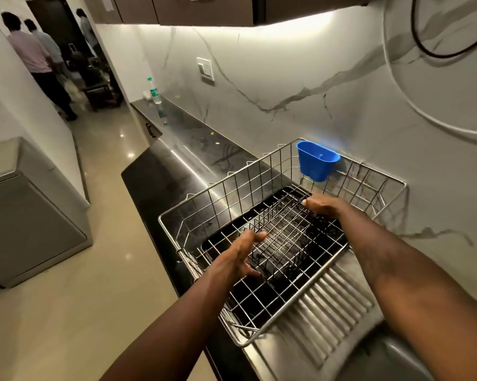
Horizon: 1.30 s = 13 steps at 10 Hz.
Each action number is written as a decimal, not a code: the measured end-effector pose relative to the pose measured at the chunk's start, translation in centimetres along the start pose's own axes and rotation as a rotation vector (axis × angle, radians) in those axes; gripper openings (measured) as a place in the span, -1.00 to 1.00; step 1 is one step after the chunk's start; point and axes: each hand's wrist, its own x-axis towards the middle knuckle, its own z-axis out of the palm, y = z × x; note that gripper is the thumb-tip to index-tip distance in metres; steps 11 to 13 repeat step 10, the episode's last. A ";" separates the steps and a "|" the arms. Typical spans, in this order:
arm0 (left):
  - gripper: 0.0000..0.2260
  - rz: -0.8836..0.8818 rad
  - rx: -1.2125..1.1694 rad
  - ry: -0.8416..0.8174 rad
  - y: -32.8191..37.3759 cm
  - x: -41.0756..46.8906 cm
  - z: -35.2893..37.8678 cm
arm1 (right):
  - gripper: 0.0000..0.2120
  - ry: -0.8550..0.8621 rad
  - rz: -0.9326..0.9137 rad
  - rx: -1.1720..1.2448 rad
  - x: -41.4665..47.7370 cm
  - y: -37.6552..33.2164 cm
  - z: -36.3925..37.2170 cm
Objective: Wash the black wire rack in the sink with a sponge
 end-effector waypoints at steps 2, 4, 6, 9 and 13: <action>-0.27 -0.010 0.043 -0.027 0.0 0.5 -0.5 | -0.73 0.038 -0.030 -0.084 -0.3 0.5 -0.4; -0.21 0.000 0.103 -0.031 0.2 0.9 -0.6 | -0.78 0.087 -0.007 -0.183 -1.8 1.8 -0.1; -0.22 -0.010 0.160 -0.060 0.1 0.9 -1.1 | -0.78 0.109 0.036 -0.183 -2.7 1.7 0.2; -0.01 0.389 0.521 0.007 1.6 -0.8 -0.2 | -0.47 0.227 -0.005 -0.217 -9.0 0.1 -0.6; 0.07 0.477 0.687 -0.004 2.8 -1.7 0.4 | -0.42 0.356 -0.026 -0.202 -12.1 -0.7 -0.8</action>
